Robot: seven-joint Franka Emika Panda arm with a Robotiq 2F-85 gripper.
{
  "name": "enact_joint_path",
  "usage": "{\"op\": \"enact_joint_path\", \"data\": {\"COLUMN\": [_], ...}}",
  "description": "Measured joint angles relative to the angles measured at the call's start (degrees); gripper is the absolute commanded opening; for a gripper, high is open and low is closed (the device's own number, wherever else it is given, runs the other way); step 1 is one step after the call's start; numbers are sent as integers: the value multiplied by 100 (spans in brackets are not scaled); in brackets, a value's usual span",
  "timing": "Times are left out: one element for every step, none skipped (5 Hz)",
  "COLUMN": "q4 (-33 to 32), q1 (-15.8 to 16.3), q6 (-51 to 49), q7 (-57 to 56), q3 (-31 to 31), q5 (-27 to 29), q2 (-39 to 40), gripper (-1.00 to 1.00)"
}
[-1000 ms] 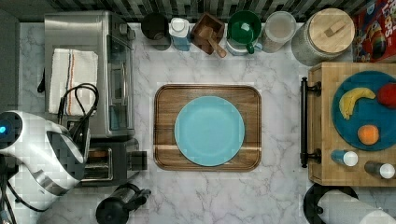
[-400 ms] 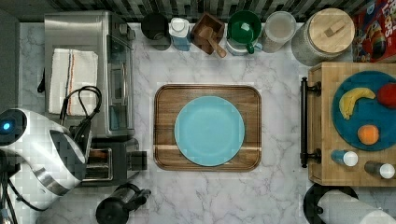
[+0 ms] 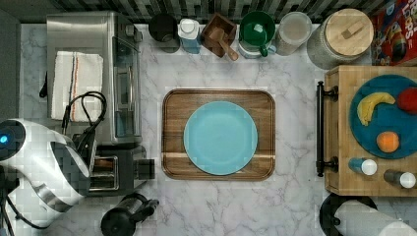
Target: Pick up the toast.
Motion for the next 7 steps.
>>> {"op": "enact_joint_path", "data": {"q4": [196, 515, 610, 515, 492, 397, 162], "q1": [-22, -90, -196, -259, -361, -513, -741], "q6": [-365, -713, -674, -424, -355, -452, -178], "q7": [-73, -162, -599, -1153, -1914, -2809, -3394], "q3": [0, 31, 22, -67, -118, -347, -810], "q5": [6, 56, 81, 247, 288, 382, 392], "q2": [-116, -183, -380, -670, -878, -1097, -1287], "gripper": [-100, -100, -100, -100, -100, -100, -100]}}
